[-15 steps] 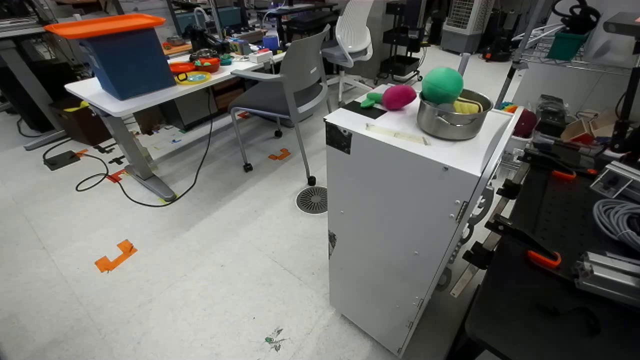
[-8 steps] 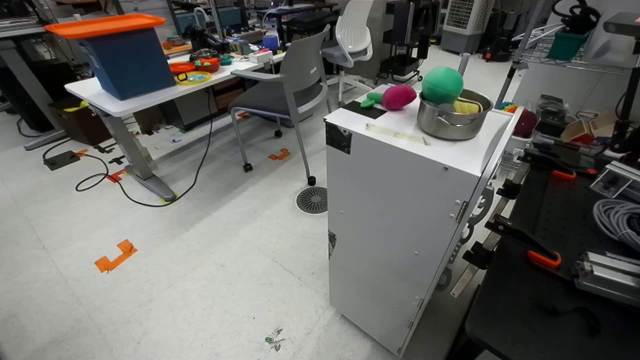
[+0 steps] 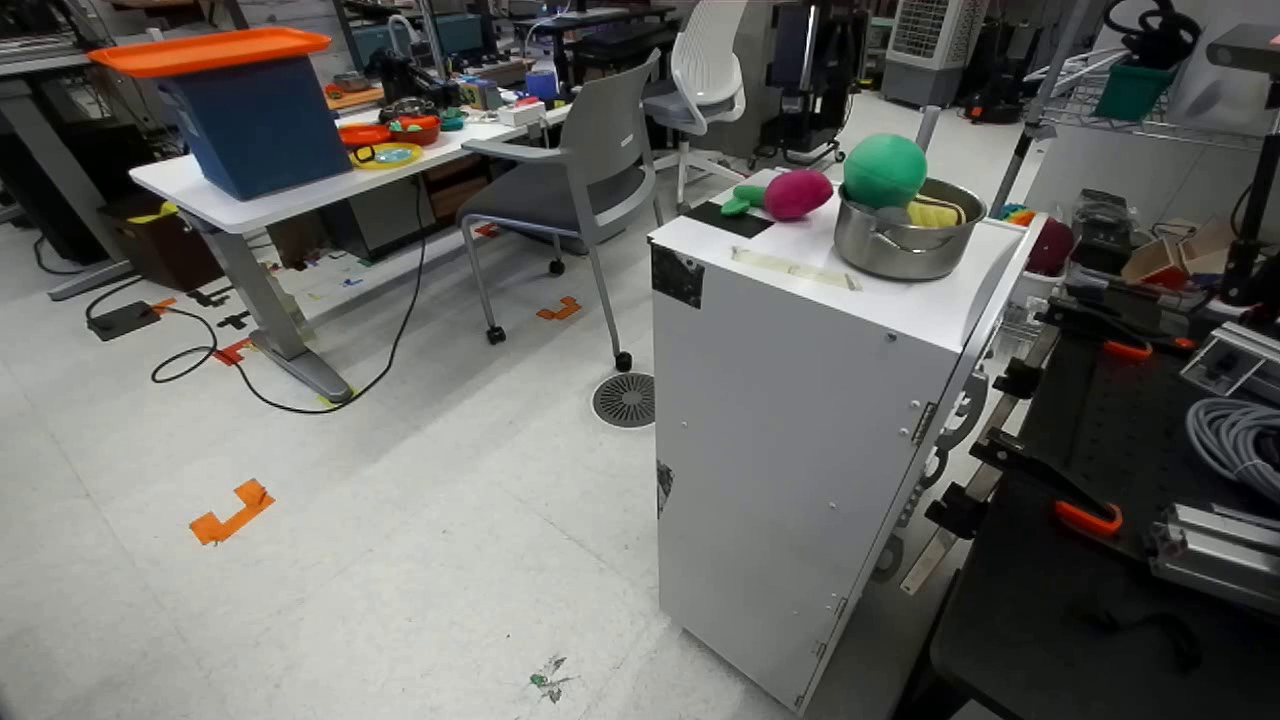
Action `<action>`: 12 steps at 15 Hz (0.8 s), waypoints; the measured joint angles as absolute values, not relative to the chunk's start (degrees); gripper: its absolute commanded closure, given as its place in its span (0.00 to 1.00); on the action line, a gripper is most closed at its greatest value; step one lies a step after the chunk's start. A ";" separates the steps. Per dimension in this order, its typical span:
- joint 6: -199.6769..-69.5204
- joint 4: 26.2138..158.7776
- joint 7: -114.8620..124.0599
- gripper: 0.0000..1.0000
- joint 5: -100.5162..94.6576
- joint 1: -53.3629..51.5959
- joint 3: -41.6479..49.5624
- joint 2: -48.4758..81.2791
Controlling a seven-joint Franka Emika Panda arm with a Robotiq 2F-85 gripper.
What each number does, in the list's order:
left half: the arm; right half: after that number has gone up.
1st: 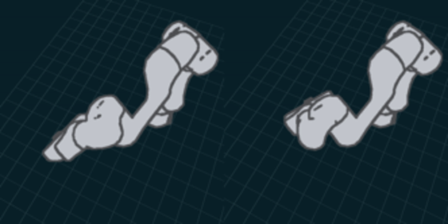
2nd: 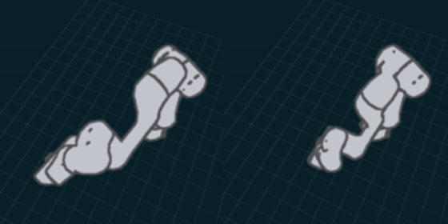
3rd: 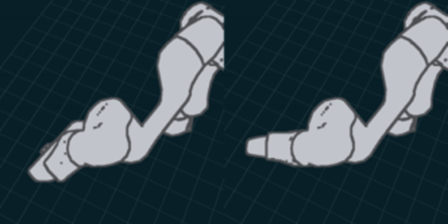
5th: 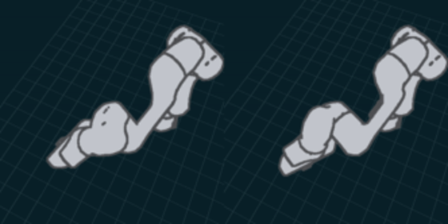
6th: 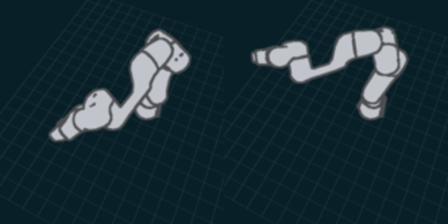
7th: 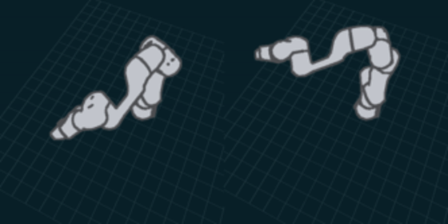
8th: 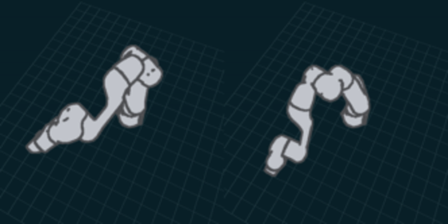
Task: Put the green plush toy inside the silver pot, place the tulip plush toy inside the sink
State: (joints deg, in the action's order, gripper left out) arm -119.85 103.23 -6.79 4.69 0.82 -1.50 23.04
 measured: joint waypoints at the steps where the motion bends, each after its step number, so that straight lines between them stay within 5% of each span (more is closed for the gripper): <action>1: -119.63 103.23 -6.79 0.00 4.69 0.82 -1.50 23.09; 12: -118.35 103.14 -6.45 0.00 3.56 0.26 -1.48 24.86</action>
